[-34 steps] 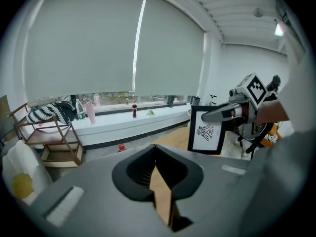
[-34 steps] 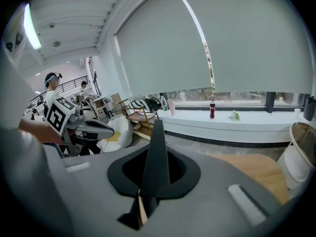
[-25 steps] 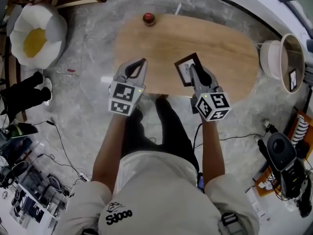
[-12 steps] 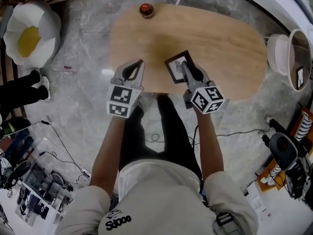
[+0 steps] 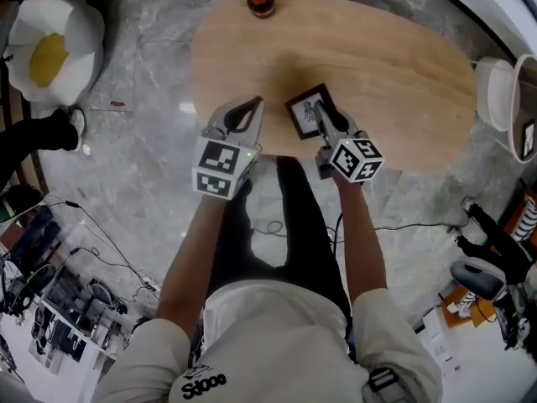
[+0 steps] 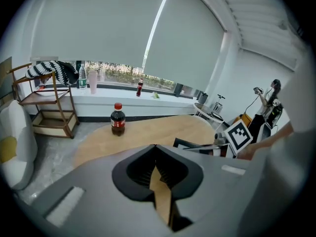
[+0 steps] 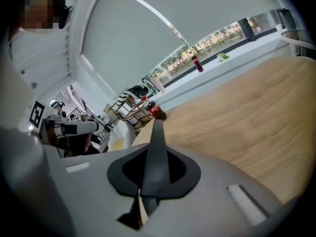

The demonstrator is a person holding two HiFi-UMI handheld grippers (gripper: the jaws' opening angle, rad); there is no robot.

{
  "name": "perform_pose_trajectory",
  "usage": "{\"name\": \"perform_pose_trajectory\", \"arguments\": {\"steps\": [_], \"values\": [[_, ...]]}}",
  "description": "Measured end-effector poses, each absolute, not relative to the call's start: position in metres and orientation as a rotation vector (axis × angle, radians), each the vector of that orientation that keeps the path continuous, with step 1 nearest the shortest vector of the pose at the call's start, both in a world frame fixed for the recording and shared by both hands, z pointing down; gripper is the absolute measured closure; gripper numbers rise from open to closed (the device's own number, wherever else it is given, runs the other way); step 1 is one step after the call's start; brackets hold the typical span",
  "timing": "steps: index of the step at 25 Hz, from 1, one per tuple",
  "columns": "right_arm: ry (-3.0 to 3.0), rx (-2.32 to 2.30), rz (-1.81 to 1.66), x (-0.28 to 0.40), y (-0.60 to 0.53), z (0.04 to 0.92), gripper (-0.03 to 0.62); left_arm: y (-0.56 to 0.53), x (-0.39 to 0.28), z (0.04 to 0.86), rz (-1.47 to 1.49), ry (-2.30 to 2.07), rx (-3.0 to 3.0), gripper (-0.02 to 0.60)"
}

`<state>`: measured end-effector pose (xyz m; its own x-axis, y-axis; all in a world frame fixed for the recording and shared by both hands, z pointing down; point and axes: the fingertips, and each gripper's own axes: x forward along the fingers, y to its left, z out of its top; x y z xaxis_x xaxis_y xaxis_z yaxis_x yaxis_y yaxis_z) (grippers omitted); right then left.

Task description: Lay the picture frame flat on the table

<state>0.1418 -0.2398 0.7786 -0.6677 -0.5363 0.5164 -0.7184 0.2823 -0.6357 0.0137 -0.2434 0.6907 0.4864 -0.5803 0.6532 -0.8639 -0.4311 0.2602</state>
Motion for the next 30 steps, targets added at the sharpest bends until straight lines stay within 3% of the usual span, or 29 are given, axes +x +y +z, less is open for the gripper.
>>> {"name": "perform_pose_trajectory", "arguments": {"steps": [10,30], "values": [[-2.297,1.196,1.35,0.152,-0.239,0.81,0.568,-0.237,0.01,0.712,0.667,-1.17,2.118,0.572],[-2.189,1.213,1.367,0.19,-0.249,0.864,0.449,-0.234,0.045,0.729,0.657,-1.05,2.104,0.572]]}}
